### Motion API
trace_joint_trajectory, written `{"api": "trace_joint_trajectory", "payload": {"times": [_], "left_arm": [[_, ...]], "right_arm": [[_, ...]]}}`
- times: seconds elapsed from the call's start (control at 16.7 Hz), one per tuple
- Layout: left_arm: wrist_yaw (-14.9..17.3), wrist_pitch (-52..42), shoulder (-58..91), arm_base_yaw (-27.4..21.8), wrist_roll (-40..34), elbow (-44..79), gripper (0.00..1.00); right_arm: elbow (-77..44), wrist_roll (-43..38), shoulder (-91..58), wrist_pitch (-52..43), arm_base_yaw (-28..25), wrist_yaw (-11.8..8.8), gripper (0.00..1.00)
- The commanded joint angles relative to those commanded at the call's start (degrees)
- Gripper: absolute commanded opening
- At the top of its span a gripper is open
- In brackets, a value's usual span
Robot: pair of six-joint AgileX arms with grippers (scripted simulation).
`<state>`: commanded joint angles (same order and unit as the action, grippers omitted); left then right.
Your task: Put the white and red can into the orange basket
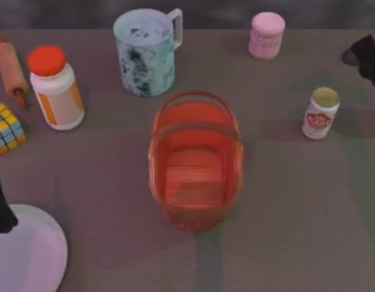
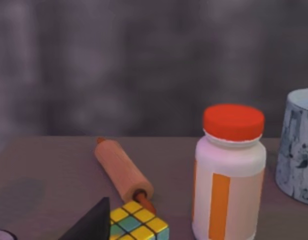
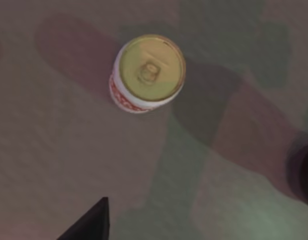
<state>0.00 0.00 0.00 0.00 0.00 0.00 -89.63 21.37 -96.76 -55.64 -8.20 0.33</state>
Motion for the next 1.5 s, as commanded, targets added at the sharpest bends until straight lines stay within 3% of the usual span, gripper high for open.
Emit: {"api": "trace_joint_trajectory", "payload": {"times": [0.36,0.66,1.08,1.5], "left_arm": [[0.00,0.00,0.00,0.00,0.00,0.00,1.00],[0.00,0.00,0.00,0.00,0.00,0.00,1.00],[0.00,0.00,0.00,0.00,0.00,0.00,1.00],[0.00,0.00,0.00,0.00,0.00,0.00,1.00]], "right_arm": [[-28.75,6.51,-31.36,-16.69,-2.42,0.16,1.00],[-40.60,9.24,-43.90,-23.42,-3.59,0.05,1.00],[-40.98,9.42,-44.65,-23.51,-3.42,0.03,1.00],[-31.48,9.36,-45.27,-13.33,-3.73,0.03,1.00]]}}
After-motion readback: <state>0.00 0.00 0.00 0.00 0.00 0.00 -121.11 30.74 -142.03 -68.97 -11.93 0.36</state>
